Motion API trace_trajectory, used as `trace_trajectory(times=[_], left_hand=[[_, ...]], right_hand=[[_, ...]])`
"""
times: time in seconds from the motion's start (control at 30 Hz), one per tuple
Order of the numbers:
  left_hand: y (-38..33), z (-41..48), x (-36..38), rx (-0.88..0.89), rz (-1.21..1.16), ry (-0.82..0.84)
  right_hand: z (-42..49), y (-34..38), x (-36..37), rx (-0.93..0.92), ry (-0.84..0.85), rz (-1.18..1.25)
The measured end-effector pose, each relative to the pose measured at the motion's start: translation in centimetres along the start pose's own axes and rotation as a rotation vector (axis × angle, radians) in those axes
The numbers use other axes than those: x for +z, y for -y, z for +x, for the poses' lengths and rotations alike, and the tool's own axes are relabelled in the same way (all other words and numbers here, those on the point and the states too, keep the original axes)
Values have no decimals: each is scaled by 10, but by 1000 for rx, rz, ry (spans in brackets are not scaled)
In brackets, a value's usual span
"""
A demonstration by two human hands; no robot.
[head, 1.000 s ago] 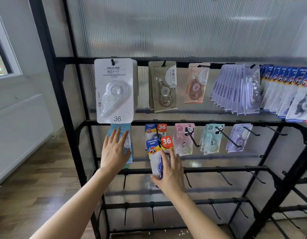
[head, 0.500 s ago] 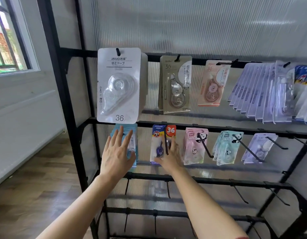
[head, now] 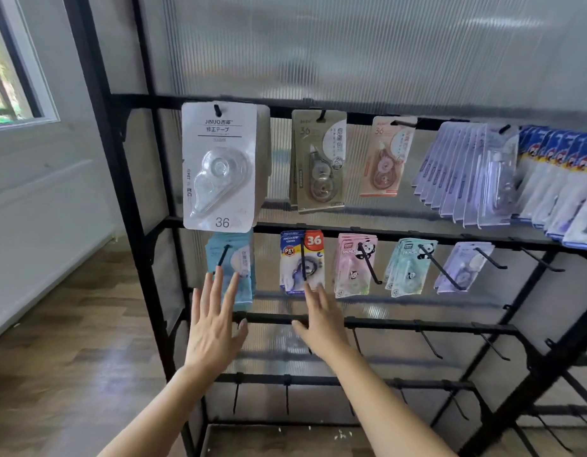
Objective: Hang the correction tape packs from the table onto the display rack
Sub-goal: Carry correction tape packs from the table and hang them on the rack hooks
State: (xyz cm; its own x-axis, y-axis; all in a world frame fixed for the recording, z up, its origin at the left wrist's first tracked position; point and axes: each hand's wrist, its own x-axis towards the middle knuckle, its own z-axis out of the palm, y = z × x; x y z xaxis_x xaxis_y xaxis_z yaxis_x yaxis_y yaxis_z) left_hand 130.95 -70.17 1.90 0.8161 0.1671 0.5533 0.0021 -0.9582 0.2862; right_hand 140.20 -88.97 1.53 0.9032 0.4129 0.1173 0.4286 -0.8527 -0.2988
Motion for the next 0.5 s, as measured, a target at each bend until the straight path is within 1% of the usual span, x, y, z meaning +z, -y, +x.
trace_trajectory(times=[0.07, 0.17, 0.23, 0.37, 0.5], left_hand=[[-2, -21, 4, -57, -3, 46], [-9, -45, 3, -145, 31, 199], [-14, -61, -3, -196, 55, 257], [-31, -99, -22, -304, 97, 292], [-55, -149, -44, -403, 100, 271]], right_hand=[[-18, 2, -3, -25, 27, -23], [-45, 6, -8, -66, 48, -41], [-62, 9, -11, -99, 53, -45], [-101, 14, -16, -154, 109, -38], [-151, 12, -17, -211, 170, -42]])
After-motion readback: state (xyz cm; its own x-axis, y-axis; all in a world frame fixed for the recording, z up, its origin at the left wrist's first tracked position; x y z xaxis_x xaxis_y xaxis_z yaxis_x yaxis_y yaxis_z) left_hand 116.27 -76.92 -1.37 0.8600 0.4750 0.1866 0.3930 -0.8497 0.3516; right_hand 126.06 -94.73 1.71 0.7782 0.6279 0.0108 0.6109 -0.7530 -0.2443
